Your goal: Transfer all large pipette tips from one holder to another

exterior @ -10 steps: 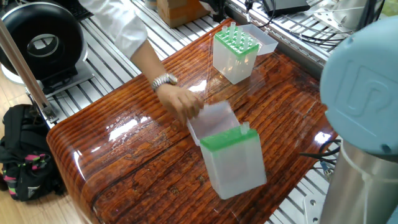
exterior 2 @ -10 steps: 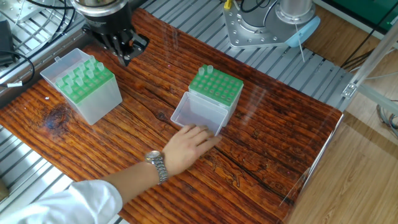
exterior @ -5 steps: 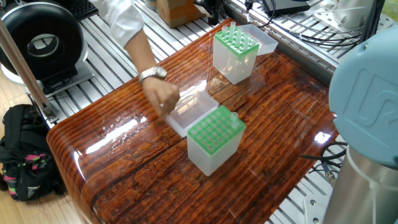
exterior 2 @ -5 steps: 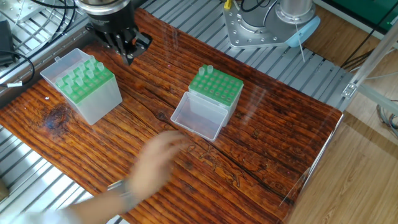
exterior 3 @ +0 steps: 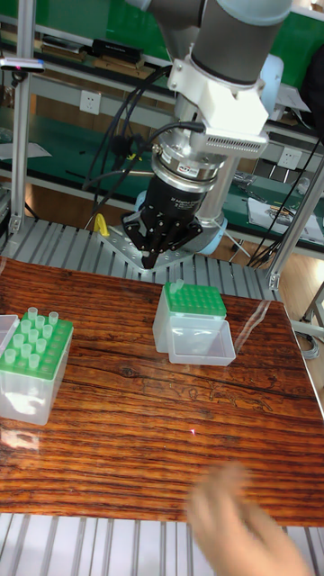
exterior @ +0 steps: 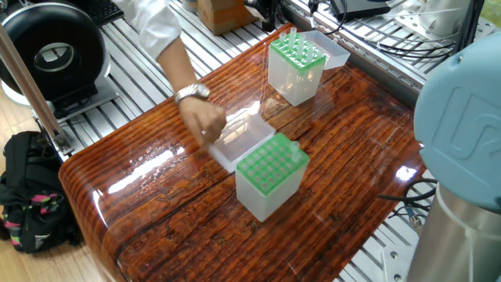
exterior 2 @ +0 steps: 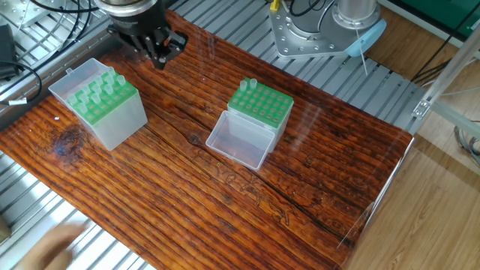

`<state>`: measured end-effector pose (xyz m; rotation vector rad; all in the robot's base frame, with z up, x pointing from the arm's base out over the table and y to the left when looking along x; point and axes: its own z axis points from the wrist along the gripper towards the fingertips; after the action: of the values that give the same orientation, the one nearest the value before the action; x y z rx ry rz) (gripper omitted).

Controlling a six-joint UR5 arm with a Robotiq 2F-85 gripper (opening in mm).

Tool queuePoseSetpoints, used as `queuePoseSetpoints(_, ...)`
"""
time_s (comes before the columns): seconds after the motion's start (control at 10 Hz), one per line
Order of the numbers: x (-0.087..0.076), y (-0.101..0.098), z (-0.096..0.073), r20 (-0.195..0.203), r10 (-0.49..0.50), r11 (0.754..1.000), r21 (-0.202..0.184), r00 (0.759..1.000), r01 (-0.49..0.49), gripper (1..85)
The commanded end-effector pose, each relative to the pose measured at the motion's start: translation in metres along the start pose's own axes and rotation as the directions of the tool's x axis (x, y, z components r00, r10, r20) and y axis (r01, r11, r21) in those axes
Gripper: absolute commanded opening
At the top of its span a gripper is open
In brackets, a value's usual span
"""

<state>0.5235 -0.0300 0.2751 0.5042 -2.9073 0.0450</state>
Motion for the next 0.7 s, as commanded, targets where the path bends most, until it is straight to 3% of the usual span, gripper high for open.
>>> queuePoseSetpoints(0.0, 0.001, 0.018, 0.001, -0.011, 0.039, 0.998, -0.058, 0.999, -0.039, 3.0)
queuePoseSetpoints(0.1, -0.007, 0.017, 0.003, 0.007, 0.054, 0.997, -0.059, 0.999, -0.053, 3.7)
queuePoseSetpoints(0.3, 0.012, 0.016, 0.009, -0.05, 0.111, 0.994, -0.018, 0.993, -0.112, 3.3)
queuePoseSetpoints(0.4, 0.017, 0.032, 0.012, -0.072, 0.138, 0.988, -0.062, 0.988, -0.142, 1.7)
queuePoseSetpoints(0.6, 0.0, 0.023, 0.016, 0.012, 0.105, 0.994, -0.026, 0.994, -0.105, 2.0)
